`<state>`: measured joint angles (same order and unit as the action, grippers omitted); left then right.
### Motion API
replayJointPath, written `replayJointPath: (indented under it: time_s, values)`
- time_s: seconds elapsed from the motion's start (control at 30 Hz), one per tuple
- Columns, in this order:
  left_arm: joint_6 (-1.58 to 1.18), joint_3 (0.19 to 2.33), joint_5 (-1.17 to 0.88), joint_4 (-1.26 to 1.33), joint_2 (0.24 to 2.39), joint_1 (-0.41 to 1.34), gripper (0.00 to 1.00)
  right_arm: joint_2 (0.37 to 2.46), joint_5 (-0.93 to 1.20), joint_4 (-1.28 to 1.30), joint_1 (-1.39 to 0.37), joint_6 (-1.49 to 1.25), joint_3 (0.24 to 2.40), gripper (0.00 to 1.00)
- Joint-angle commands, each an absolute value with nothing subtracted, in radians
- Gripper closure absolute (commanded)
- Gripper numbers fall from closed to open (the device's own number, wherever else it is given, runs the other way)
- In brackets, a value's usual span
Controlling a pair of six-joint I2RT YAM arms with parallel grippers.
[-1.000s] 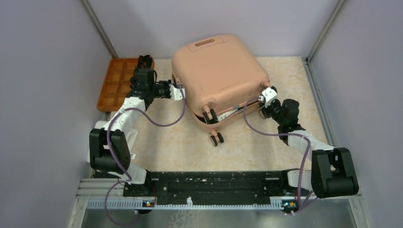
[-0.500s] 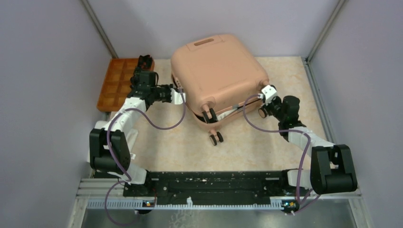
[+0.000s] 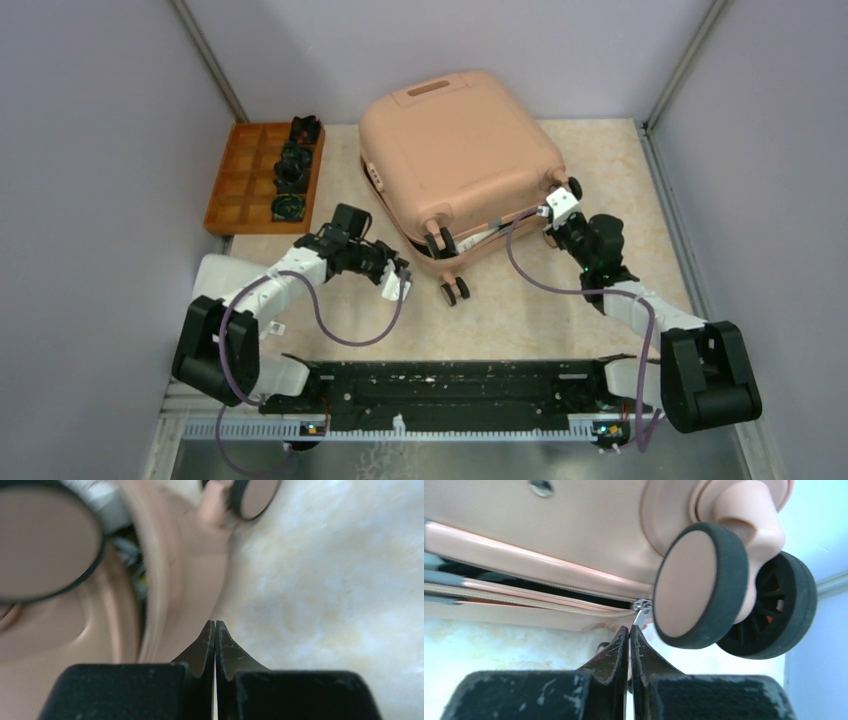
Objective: Pack the luggage
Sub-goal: Zip the luggage at the center of the board.
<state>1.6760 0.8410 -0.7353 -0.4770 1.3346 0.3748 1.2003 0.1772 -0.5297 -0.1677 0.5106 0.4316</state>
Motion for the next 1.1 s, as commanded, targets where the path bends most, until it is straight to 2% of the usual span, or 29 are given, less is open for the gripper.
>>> replayJointPath:
  time_s: [0.0, 0.27, 0.6, 0.8, 0.93, 1.0, 1.03, 1.07]
  values:
    - [1.725, 0.774, -0.759, -0.356, 1.368, 0.446, 1.00, 1.153, 0.232, -0.559, -0.208, 0.447, 0.407, 1.00]
    - [1.749, 0.811, -0.716, -0.153, 1.523, 0.464, 1.00, 1.157, 0.242, -0.550, -0.236, 0.433, 0.426, 1.00]
    - [1.749, 0.906, -0.691, -0.143, 1.605, 0.479, 1.00, 1.142, 0.221, -0.509, -0.287, 0.460, 0.421, 1.00]
    - [1.721, 0.939, -0.662, -0.136, 1.639, 0.501, 1.00, 1.094, 0.173, -0.456, -0.384, 0.465, 0.421, 1.00]
    - [1.724, 0.931, -0.620, -0.148, 1.628, 0.502, 1.00, 1.029, -0.030, -0.529, -0.370, 0.449, 0.374, 1.00]
    - [1.715, 0.925, -0.597, -0.142, 1.619, 0.502, 1.00, 0.993, -0.054, -0.597, -0.277, 0.385, 0.338, 1.00]
    - [1.706, 0.921, -0.586, -0.136, 1.615, 0.502, 1.00, 0.971, -0.026, -0.634, -0.215, 0.323, 0.325, 0.96]
    - [1.700, 0.920, -0.580, -0.134, 1.611, 0.501, 1.00, 0.959, -0.015, -0.663, -0.161, 0.278, 0.313, 0.74]
